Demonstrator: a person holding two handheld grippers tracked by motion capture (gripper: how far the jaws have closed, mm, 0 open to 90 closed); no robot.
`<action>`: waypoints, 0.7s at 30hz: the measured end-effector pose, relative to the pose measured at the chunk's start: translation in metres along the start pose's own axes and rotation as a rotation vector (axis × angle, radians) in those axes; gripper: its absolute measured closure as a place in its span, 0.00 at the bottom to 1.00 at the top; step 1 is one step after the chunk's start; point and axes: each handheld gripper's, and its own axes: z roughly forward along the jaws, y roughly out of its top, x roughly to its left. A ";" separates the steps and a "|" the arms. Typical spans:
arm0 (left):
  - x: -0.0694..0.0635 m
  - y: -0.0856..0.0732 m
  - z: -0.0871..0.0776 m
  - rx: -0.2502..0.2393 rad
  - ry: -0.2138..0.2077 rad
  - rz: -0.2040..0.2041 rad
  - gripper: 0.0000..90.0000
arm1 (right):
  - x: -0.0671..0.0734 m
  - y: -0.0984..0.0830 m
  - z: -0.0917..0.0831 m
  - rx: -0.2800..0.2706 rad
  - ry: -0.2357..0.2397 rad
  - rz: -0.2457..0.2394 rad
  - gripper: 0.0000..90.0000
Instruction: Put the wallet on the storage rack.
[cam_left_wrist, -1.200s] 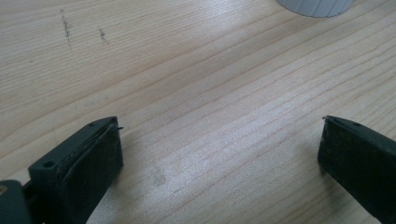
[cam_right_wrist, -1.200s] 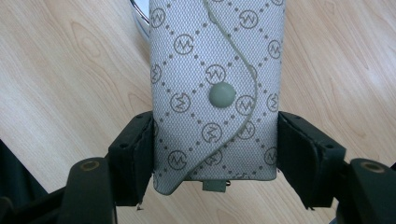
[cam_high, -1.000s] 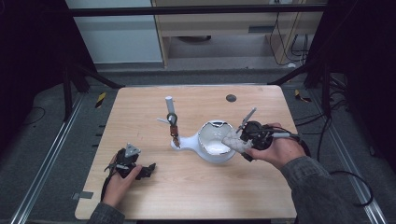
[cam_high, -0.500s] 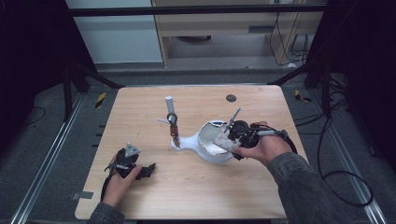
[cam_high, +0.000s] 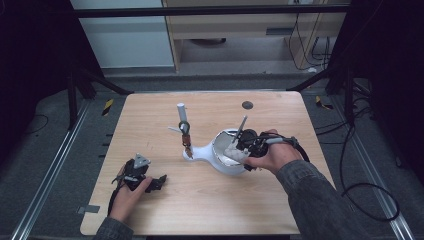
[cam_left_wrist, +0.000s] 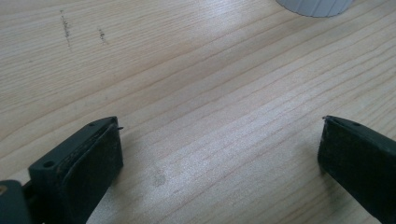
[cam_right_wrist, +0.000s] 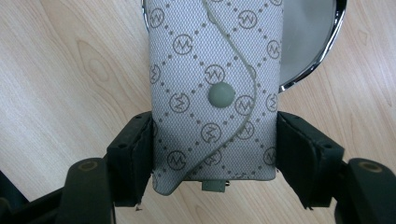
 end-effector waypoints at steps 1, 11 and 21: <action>0.000 0.000 0.000 0.000 -0.001 0.000 0.00 | 0.000 0.000 0.000 0.000 0.000 -0.004 0.36; 0.000 0.000 0.000 0.002 0.000 0.001 0.00 | 0.002 0.004 0.001 0.013 0.008 -0.008 0.36; 0.000 0.000 0.000 0.002 -0.001 0.001 0.00 | 0.005 0.011 0.004 0.034 0.006 -0.028 0.36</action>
